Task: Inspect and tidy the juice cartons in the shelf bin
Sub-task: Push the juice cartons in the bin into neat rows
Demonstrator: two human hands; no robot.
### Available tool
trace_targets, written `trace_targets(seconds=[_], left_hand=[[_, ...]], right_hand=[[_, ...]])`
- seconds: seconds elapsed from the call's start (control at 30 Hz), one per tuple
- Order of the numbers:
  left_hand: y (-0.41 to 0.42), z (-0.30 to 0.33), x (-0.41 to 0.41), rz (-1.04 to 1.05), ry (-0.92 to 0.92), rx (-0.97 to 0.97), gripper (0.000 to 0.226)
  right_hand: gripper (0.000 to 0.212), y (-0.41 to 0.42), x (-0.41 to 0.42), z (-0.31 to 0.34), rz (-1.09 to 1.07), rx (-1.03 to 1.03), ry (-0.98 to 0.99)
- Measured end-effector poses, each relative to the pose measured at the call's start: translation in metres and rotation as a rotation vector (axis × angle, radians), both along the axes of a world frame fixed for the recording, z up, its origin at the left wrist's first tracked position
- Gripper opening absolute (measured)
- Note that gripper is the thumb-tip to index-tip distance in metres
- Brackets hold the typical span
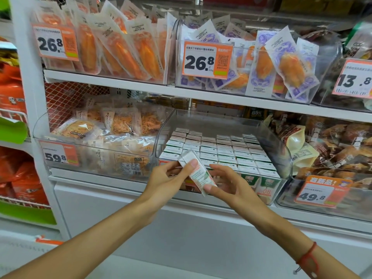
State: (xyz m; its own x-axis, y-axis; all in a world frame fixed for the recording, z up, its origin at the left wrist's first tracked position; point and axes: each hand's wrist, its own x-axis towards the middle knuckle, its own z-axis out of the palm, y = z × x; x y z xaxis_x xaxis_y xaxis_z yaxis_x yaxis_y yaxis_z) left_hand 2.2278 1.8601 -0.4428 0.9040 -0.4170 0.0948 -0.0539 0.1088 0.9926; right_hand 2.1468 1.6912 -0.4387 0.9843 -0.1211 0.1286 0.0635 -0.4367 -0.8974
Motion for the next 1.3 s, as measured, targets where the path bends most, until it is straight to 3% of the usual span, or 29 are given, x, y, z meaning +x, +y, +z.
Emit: trace_targets(seconds=[0.17,0.33,0.4,0.53,0.8,1.03,1.17,1.3], left_hand=[[0.001,-0.003,0.004,-0.039,-0.019,0.023,0.051],[-0.003,-0.003,0.0,-0.019,0.002,-0.002,0.027],[-0.005,-0.004,-0.004,0.008,0.007,-0.025,0.014],[-0.007,-0.003,-0.007,0.009,0.048,-0.083,0.02],[0.011,0.005,0.005,-0.128,-0.408,0.126,0.041],[0.009,0.0,0.002,0.073,-0.834,0.235,0.061],[0.008,-0.002,0.001,0.097,-0.922,0.262,0.071],[0.007,-0.001,0.001,0.04,-0.821,0.249,0.06]], right_hand=[[0.046,-0.003,-0.001,0.001,0.094,0.059,0.067],[0.041,0.0,0.001,-0.003,-0.056,0.134,-0.014],[0.047,0.006,0.003,-0.006,-0.17,0.072,-0.09],[0.056,0.014,0.002,-0.009,-0.223,-0.051,-0.181],[0.033,-0.008,-0.002,0.002,0.032,0.115,-0.092],[0.041,-0.006,-0.002,0.002,0.085,0.189,-0.131],[0.04,-0.008,-0.005,0.003,0.077,0.196,-0.172],[0.033,-0.005,-0.007,0.003,0.025,0.146,-0.223]])
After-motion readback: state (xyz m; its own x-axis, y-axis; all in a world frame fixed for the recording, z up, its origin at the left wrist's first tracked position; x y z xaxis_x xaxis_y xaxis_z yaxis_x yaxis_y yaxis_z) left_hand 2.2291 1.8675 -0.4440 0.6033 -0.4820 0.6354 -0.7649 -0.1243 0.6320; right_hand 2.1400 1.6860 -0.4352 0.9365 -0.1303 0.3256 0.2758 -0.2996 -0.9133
